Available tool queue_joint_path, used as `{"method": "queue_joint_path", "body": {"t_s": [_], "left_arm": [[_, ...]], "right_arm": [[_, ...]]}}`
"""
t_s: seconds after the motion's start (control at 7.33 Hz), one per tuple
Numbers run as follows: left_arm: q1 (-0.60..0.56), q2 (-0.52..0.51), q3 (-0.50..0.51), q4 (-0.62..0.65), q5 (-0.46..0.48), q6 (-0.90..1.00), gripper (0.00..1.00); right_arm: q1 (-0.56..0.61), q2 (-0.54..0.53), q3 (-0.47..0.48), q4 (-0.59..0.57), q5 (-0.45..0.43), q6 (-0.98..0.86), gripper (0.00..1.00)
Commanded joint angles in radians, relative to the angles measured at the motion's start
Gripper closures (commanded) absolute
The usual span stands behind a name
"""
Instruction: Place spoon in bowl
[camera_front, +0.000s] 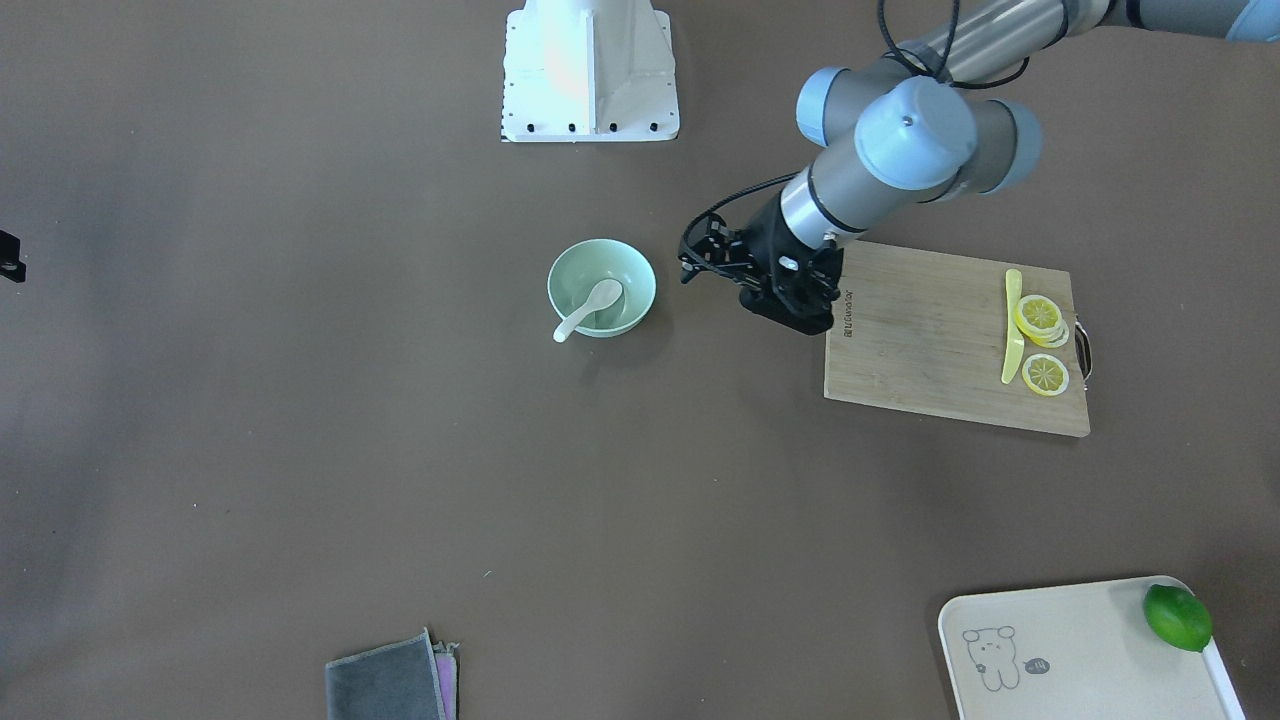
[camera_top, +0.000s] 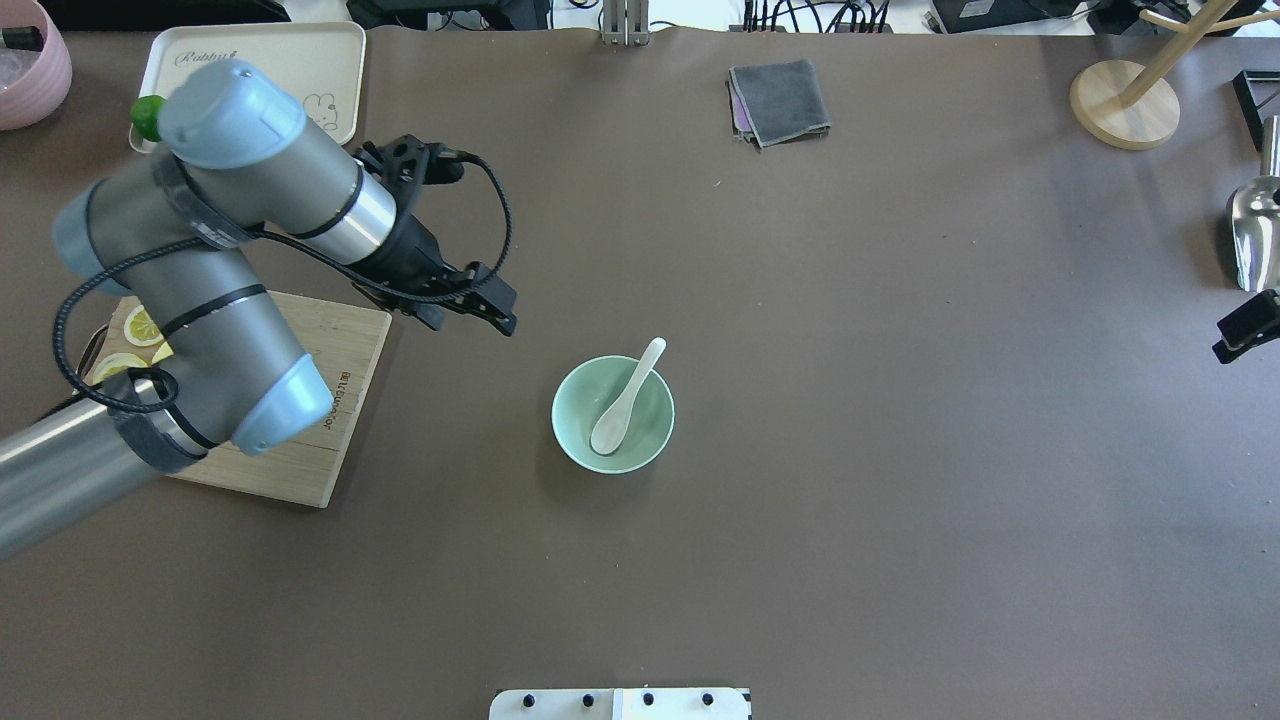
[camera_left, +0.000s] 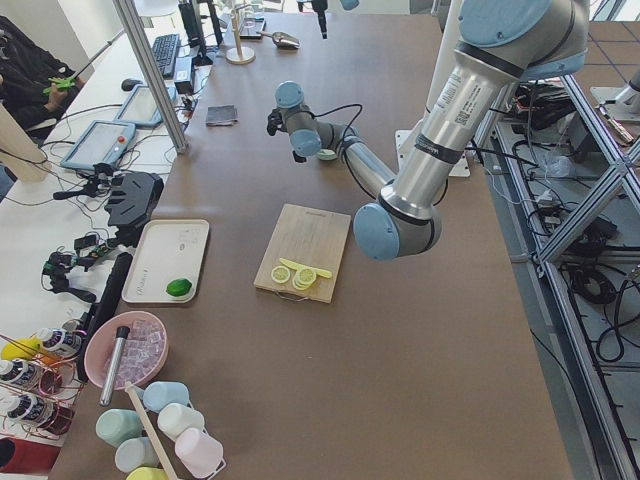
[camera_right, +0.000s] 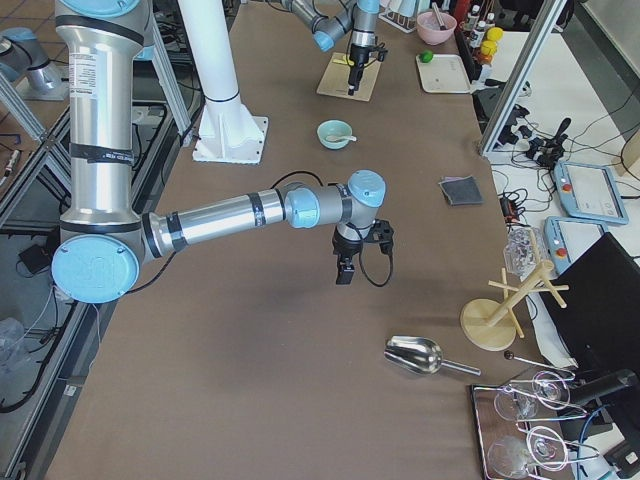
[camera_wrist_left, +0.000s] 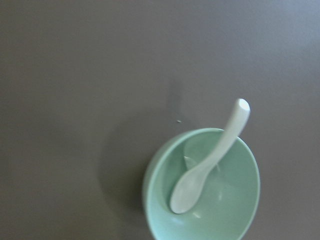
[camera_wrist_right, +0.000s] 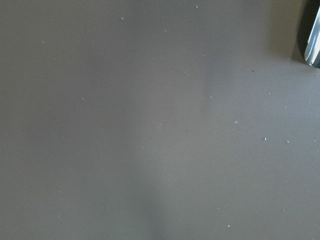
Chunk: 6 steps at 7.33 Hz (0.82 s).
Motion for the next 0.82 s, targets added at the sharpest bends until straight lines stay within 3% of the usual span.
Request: {"method": "queue_joint_path", "body": {"t_s": [0.0,0.27,0.41,0.68], "left_arm": [[-0.179,0.126,-0.01,0.029,-0.035,0.322,0.02],[-0.358,0.316,-0.065,0.185,-0.029,0.669,0.02],[-0.444,0.393,-0.06,0.213,-0.029,0.733,0.02],[-0.604,0.582,-0.051,0.212,0.073,0.891,0.02]], "right_arm": [[0.031,-0.011,-0.007,-0.009,0.031,-0.031,0.0],[0.037,-0.038,-0.01,-0.007,0.033,-0.065,0.0],[0.04,-0.057,-0.013,-0.007,0.022,-0.132,0.0],[0.077,-0.109,-0.035,-0.009,0.018,-0.238,0.0]]}}
